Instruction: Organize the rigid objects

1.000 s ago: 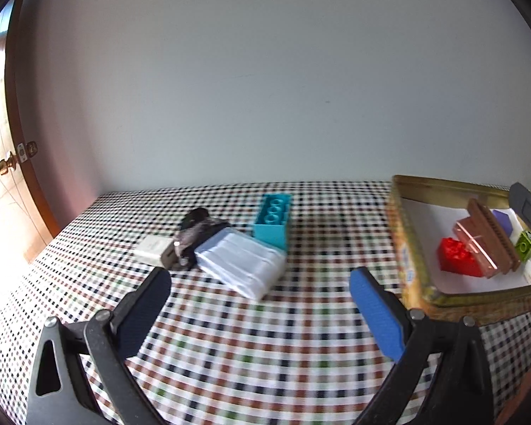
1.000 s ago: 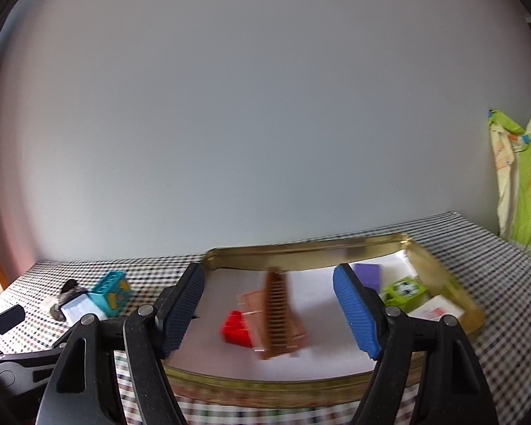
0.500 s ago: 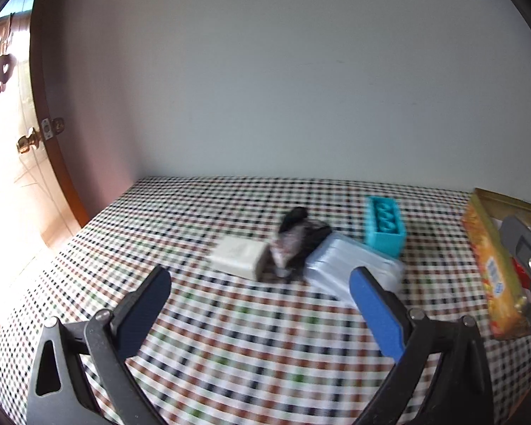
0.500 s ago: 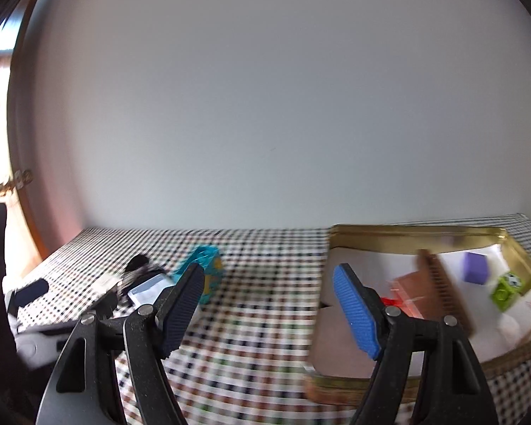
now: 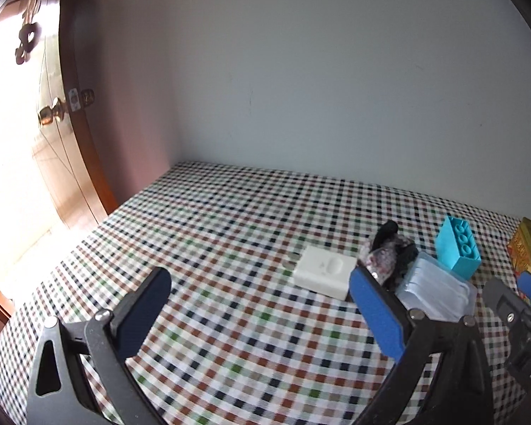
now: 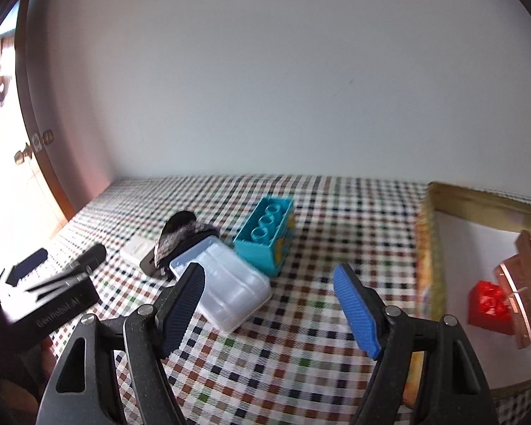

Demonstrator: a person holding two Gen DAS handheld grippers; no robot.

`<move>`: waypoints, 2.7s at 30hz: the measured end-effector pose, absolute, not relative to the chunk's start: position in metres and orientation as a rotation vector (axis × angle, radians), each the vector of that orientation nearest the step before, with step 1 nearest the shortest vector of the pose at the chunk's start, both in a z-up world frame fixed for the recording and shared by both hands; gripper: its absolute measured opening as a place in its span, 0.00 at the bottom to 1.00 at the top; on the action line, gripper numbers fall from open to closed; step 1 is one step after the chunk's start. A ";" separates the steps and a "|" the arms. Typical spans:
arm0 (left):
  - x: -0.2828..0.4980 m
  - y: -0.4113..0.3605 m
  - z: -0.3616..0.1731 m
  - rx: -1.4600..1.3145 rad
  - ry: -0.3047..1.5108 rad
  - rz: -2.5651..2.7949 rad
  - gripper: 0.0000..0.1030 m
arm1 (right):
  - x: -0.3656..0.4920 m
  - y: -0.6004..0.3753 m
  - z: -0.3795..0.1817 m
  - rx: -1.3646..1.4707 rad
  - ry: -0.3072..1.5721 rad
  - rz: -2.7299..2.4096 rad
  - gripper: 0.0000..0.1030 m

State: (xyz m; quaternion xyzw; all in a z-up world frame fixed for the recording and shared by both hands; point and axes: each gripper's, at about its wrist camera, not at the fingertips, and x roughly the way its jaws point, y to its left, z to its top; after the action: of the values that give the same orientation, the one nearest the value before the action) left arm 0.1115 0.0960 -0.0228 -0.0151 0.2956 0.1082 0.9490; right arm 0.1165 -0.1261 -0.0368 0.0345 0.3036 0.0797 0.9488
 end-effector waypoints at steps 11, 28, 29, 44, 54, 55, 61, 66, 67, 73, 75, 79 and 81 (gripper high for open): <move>0.122 0.108 -0.018 -0.014 0.586 0.238 0.99 | 0.142 -0.102 -0.054 0.007 0.751 0.175 0.75; 0.126 0.101 -0.025 0.005 0.634 0.230 0.99 | 0.164 -0.064 -0.074 -0.110 0.861 0.209 0.71; 0.127 0.101 -0.026 0.004 0.638 0.231 0.99 | 0.166 -0.066 -0.075 -0.097 0.866 0.212 0.70; 0.128 0.103 -0.029 -0.004 0.655 0.203 0.99 | 0.157 -0.059 -0.075 -0.100 0.853 0.178 0.61; 0.127 0.103 -0.030 -0.018 0.672 0.187 0.99 | 0.137 -0.083 -0.065 -0.020 0.798 0.108 0.61; 0.127 0.103 -0.031 -0.020 0.672 0.186 0.99 | 0.134 -0.086 -0.063 -0.014 0.785 0.100 0.61; 0.126 0.099 -0.031 0.006 0.664 0.179 0.99 | 0.118 -0.096 -0.055 -0.020 0.727 0.088 0.61; 0.126 0.096 -0.029 0.018 0.664 0.164 0.99 | 0.107 -0.110 -0.048 0.004 0.705 0.087 0.61; 0.126 0.096 -0.029 0.010 0.667 0.160 0.99 | 0.108 -0.111 -0.048 0.015 0.703 0.089 0.61; 0.130 0.098 -0.033 0.004 0.695 0.155 0.99 | 0.100 -0.119 -0.045 0.031 0.691 0.104 0.61; 0.130 0.100 -0.033 0.006 0.688 0.157 0.99 | 0.094 -0.123 -0.042 0.035 0.683 0.109 0.61; 0.132 0.103 -0.037 -0.013 0.701 0.146 0.99 | 0.080 -0.130 -0.039 0.048 0.672 0.121 0.61; 0.133 0.103 -0.039 -0.020 0.714 0.147 0.99 | 0.074 -0.134 -0.038 0.062 0.673 0.129 0.61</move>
State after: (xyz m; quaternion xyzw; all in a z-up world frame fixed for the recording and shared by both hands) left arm 0.1334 0.1034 -0.0388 -0.0098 0.3492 0.0720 0.9342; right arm 0.0745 -0.1339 -0.0379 0.0305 0.3299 0.0634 0.9414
